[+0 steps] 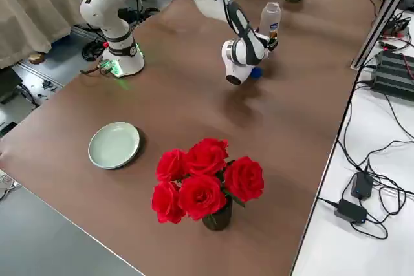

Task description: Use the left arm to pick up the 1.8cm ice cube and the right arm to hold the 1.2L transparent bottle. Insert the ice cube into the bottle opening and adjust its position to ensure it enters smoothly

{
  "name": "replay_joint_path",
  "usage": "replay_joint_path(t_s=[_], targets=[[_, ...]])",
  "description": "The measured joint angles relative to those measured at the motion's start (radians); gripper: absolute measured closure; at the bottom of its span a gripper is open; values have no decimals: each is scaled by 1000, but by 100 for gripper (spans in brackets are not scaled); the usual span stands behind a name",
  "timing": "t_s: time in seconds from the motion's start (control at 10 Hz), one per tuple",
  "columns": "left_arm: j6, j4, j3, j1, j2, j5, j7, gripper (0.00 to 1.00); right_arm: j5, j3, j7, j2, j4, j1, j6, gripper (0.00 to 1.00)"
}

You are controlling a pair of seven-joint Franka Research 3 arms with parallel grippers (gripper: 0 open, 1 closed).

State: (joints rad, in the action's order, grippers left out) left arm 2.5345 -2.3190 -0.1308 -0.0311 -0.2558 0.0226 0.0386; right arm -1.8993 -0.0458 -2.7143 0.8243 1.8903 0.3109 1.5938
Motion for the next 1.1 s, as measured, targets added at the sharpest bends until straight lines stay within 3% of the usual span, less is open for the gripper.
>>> replay_joint_path(t_s=[0.5, 0.7, 1.1], targets=[[-28, 14, 0, 0, 33, 0, 0, 59, 0, 0, 0, 0, -1, -1, 0, 0], [-89, 41, 0, 0, 53, 0, 0, 59, 0, -2, 0, 0, -3, -3, 0, 0], [-277, 200, -28, 1, 83, 0, 45, 59, 0, -6, 0, 0, -7, -15, 0, 0]])
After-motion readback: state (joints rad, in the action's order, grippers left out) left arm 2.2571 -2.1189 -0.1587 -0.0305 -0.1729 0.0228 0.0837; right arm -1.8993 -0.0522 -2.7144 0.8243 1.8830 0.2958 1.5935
